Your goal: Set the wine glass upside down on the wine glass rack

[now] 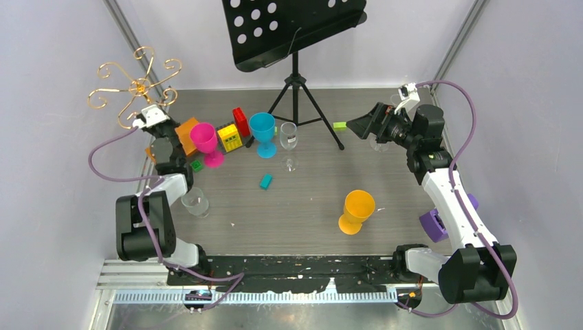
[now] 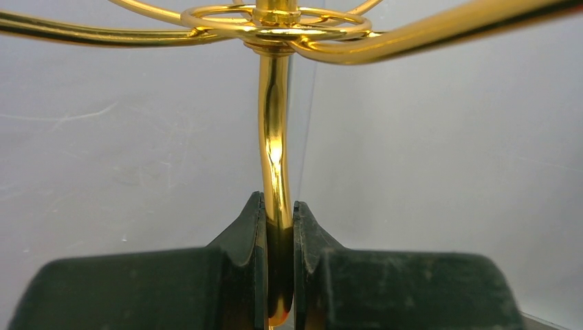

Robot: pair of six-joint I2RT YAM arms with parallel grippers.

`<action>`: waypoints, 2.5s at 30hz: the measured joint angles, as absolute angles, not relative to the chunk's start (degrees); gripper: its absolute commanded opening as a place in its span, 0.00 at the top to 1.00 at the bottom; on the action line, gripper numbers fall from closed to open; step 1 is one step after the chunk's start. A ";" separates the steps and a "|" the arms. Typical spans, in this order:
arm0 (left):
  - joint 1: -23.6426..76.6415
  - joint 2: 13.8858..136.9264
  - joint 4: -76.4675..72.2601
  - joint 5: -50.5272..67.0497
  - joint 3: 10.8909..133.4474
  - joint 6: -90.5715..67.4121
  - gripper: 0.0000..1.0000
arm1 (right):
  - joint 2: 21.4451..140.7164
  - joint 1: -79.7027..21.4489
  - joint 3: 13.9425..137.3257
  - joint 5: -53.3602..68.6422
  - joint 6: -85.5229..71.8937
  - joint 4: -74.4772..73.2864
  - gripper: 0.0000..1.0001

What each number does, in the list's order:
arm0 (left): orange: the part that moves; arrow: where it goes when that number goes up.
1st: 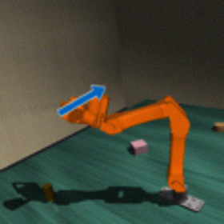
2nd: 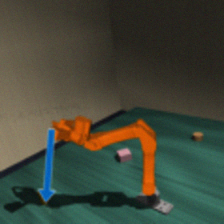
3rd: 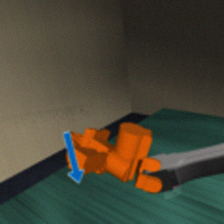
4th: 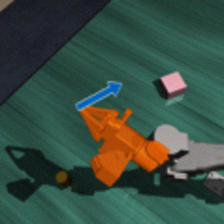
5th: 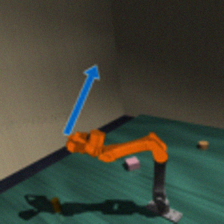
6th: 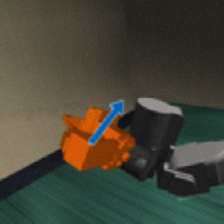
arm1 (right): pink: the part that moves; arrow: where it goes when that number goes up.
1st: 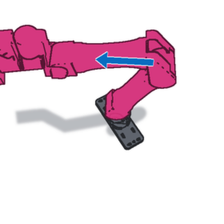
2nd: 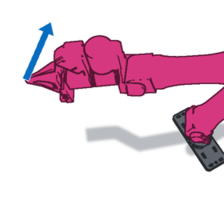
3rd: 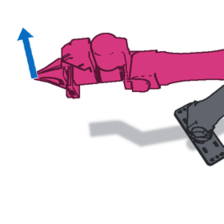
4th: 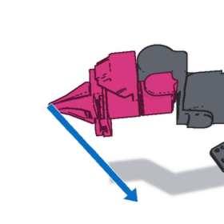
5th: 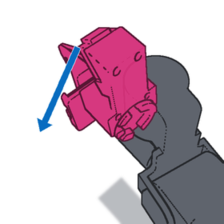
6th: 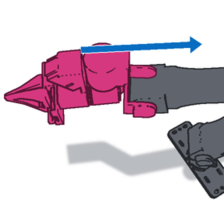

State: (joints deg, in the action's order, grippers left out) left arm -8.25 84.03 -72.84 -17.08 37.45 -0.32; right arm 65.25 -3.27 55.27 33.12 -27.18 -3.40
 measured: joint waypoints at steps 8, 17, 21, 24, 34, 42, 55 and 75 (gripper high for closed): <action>-8.25 80.68 -72.58 -20.01 35.11 2.94 1.00 | 65.25 -3.27 55.27 33.82 -27.64 -3.38 0.00; -8.21 74.28 -71.72 -21.89 30.79 5.17 1.00 | 65.25 -3.27 55.27 34.44 -28.23 -2.28 0.00; -8.21 70.78 -71.24 -22.59 28.91 6.74 1.00 | 65.25 -3.40 55.27 34.76 -28.64 -1.30 0.00; -8.21 68.18 -70.28 -23.05 27.79 7.53 1.00 | 65.25 -3.60 55.18 34.98 -28.82 -0.84 0.00; -8.19 59.33 -65.45 -24.75 24.84 9.47 1.00 | 65.25 -3.70 54.11 35.70 -29.12 -0.23 0.00; -8.10 48.05 -57.98 -25.34 23.03 9.72 1.00 | 65.21 -3.79 52.97 36.18 -29.52 0.67 0.00; -8.08 34.39 -41.28 -25.32 24.05 9.47 1.00 | 63.90 -4.01 51.51 37.21 -30.41 2.26 0.00; -7.99 23.62 -16.32 -16.86 39.83 7.33 1.00 | 62.83 -4.01 51.51 37.47 -30.61 2.79 0.00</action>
State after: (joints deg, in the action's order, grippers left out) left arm -7.99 23.62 -16.32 -16.86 39.83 7.33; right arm 62.83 -4.01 51.51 37.47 -30.61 2.79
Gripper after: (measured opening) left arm 0.074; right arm 0.998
